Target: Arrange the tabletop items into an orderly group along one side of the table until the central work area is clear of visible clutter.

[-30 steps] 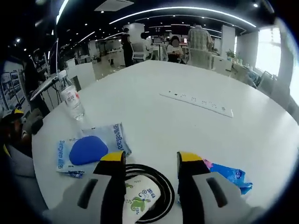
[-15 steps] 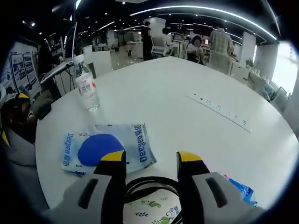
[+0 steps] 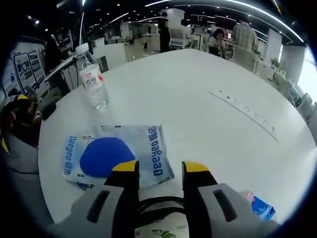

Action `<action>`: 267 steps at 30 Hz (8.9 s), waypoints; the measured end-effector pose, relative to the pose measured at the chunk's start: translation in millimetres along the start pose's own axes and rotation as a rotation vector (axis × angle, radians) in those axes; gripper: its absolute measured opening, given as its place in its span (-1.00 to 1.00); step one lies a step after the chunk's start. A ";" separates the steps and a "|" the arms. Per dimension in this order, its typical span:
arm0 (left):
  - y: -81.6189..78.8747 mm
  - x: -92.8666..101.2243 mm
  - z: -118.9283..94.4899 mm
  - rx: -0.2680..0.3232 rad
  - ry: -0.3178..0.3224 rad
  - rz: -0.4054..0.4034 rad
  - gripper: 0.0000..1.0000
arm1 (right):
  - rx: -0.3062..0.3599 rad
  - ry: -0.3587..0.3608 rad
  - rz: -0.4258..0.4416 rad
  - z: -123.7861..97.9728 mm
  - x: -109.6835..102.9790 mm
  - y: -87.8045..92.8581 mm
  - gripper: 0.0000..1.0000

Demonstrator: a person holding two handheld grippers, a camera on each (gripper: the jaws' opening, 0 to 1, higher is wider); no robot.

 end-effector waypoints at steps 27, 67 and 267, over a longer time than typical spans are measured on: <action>3.6 1.8 2.3 -0.022 0.009 0.005 0.71 | -0.058 -0.022 -0.116 10.4 -10.3 14.7 -0.98; 1.8 5.1 2.1 -0.019 0.021 0.037 0.70 | 0.138 -0.014 0.074 -82.8 -70.1 19.0 -1.00; -2.6 4.4 -0.3 0.008 0.009 -0.027 0.90 | 0.133 -0.076 0.193 -55.3 -67.0 -95.8 -0.99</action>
Point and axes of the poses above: the point that each gripper's makers call its tool centre point, and the gripper's own axes: z roughly forward along the fingers, x roughly to its right, y roughly out of its underside, the point moved 2 cm from there along -z, roughly backward along the fingers, and after that the axes turned 6 degrees about -x, right-handed, at the moved point
